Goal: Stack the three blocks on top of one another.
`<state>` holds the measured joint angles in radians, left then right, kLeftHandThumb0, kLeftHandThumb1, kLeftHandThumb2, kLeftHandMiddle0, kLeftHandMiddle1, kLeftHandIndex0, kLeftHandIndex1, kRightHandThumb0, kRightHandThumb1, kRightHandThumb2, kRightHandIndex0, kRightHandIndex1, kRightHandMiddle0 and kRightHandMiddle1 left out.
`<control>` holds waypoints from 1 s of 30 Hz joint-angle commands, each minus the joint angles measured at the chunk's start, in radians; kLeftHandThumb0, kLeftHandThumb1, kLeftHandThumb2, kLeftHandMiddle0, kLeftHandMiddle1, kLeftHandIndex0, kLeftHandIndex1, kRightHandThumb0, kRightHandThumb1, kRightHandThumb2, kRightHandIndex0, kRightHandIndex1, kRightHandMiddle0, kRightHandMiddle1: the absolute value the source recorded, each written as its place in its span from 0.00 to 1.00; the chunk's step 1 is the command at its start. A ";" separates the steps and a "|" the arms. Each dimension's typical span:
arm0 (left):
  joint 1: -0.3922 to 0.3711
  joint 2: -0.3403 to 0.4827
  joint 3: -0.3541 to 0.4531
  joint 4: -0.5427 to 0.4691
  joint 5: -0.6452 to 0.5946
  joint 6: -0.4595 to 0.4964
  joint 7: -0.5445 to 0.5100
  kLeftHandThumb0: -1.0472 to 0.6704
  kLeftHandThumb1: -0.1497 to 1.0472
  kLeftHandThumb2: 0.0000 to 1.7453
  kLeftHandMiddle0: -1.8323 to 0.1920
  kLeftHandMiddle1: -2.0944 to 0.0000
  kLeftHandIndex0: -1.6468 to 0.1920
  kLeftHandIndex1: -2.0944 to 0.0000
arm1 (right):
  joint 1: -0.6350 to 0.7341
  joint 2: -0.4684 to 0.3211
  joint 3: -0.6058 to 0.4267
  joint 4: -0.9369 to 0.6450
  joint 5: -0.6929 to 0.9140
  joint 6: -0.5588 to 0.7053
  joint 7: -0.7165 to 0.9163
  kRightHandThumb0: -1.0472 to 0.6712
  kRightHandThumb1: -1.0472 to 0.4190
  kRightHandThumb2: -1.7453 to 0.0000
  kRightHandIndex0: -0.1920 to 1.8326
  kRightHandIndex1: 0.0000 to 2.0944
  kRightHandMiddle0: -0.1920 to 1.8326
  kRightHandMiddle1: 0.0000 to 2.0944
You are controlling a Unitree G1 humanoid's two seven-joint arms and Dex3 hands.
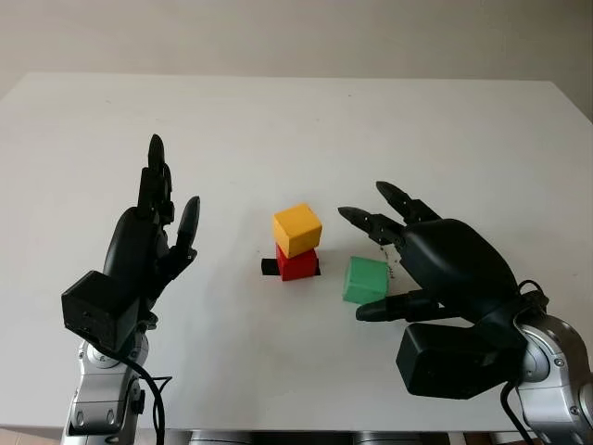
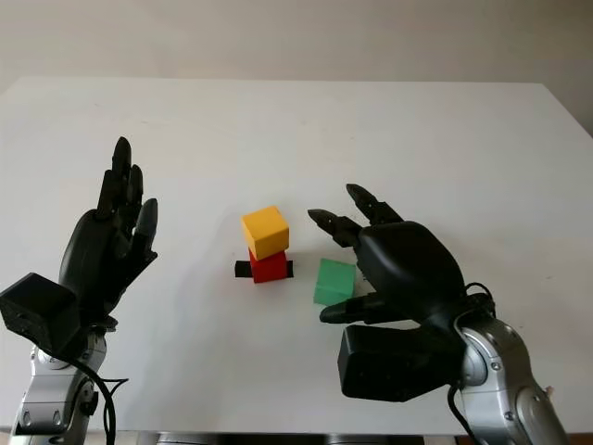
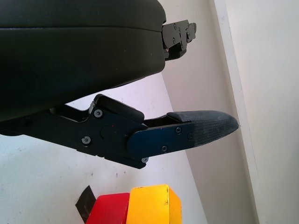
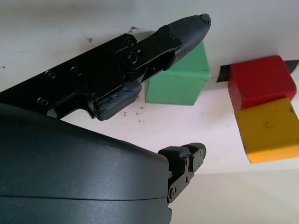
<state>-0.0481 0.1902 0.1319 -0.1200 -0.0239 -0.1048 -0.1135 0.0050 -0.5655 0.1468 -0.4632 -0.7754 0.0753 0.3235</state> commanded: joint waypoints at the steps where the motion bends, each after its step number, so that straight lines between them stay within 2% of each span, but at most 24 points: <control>1: 0.012 0.002 0.000 -0.022 0.000 -0.004 0.001 0.19 1.00 0.33 1.00 1.00 1.00 1.00 | 0.010 -0.001 0.002 0.012 -0.020 -0.009 -0.013 0.15 0.12 0.97 0.12 0.03 0.28 0.04; 16: 0.031 0.002 -0.009 -0.050 0.010 0.025 0.001 0.18 1.00 0.33 1.00 1.00 1.00 1.00 | -0.006 0.017 0.011 0.079 -0.074 -0.018 -0.058 0.21 0.13 0.97 0.18 0.04 0.37 0.06; 30: 0.034 0.006 -0.013 -0.033 0.006 0.023 -0.013 0.18 1.00 0.32 1.00 1.00 1.00 1.00 | -0.017 0.039 0.011 0.109 -0.059 -0.042 -0.099 0.23 0.13 0.97 0.22 0.04 0.42 0.09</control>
<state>-0.0222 0.1910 0.1208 -0.1501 -0.0167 -0.0827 -0.1235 -0.0058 -0.5351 0.1614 -0.3548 -0.8456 0.0421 0.2342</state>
